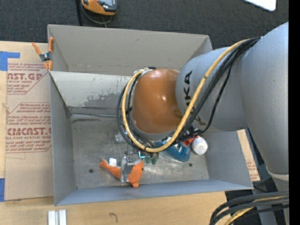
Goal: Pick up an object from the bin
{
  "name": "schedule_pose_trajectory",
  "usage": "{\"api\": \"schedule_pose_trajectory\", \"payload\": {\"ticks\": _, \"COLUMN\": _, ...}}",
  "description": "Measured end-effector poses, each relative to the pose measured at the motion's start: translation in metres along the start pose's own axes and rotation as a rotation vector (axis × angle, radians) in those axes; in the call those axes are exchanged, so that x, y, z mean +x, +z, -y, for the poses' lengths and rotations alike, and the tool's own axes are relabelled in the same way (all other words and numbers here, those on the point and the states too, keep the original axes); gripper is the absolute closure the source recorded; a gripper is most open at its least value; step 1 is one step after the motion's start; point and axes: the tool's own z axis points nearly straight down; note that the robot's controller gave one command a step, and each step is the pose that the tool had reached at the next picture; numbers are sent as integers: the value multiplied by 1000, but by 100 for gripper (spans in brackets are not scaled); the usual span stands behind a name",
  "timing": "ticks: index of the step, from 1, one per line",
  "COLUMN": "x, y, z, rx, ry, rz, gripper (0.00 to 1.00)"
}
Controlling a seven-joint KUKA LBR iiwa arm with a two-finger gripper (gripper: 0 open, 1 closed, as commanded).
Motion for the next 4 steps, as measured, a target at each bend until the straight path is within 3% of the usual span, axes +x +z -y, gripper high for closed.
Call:
{"api": "schedule_pose_trajectory", "payload": {"ticks": 1, "x": -2, "y": -4, "z": 1, "rx": -1, "ry": 2, "rz": 7, "gripper": 0}}
{"api": "schedule_pose_trajectory", "payload": {"ticks": 2, "x": -4, "y": 20, "z": 11, "rx": -3, "ry": -91, "rz": 16, "gripper": 0}}
{"api": "schedule_pose_trajectory", "payload": {"ticks": 3, "x": -7, "y": 66, "z": 17, "rx": 1, "ry": -388, "rz": 7, "gripper": 0}}
{"api": "schedule_pose_trajectory", "payload": {"ticks": 4, "x": 4, "y": 82, "z": 46, "rx": -1, "ry": -352, "rz": 15, "gripper": 100}}
